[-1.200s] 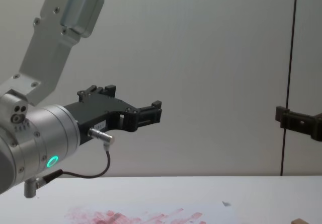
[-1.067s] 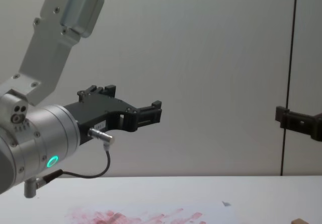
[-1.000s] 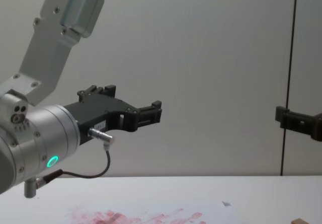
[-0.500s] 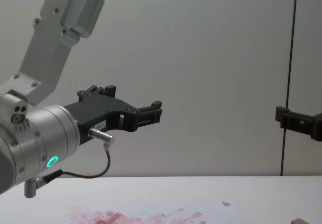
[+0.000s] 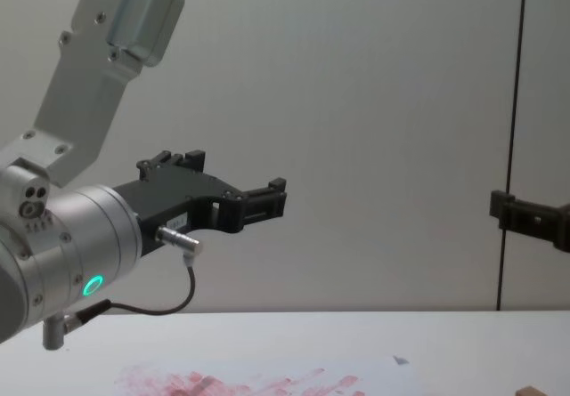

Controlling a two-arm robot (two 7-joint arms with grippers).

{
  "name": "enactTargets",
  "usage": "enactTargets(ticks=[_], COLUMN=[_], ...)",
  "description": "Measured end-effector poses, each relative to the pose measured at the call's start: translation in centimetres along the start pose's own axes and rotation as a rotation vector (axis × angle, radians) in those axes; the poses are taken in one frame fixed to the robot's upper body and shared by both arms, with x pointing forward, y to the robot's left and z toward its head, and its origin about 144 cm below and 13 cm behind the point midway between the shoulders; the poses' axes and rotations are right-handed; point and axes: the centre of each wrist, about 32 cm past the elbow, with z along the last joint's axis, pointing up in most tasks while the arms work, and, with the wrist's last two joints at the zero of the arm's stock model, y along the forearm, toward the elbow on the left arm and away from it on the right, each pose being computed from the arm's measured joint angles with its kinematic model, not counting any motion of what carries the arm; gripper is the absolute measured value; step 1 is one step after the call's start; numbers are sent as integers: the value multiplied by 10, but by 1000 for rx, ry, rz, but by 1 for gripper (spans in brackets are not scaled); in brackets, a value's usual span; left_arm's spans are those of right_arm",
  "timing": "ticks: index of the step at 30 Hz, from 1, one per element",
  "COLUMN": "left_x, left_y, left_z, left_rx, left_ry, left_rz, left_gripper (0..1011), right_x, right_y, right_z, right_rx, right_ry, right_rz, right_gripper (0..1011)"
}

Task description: Use the one hand to pick up the stamp and affix it onto the A4 paper.

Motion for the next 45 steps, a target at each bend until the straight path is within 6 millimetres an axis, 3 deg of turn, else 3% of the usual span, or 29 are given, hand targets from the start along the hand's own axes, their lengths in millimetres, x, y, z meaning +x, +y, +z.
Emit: enactTargets(ticks=[27, 45], left_x=[0, 0], left_y=[0, 0], left_z=[0, 0], left_rx=[0, 0], left_ry=[0, 0], left_rz=[0, 0], left_gripper=[1002, 1001], right_x=[34, 33], right_y=[-46, -31], right_z=[-14, -30], right_rx=[-264, -398], right_ry=[36, 2], right_rz=[47, 104], right_gripper=[1001, 1001])
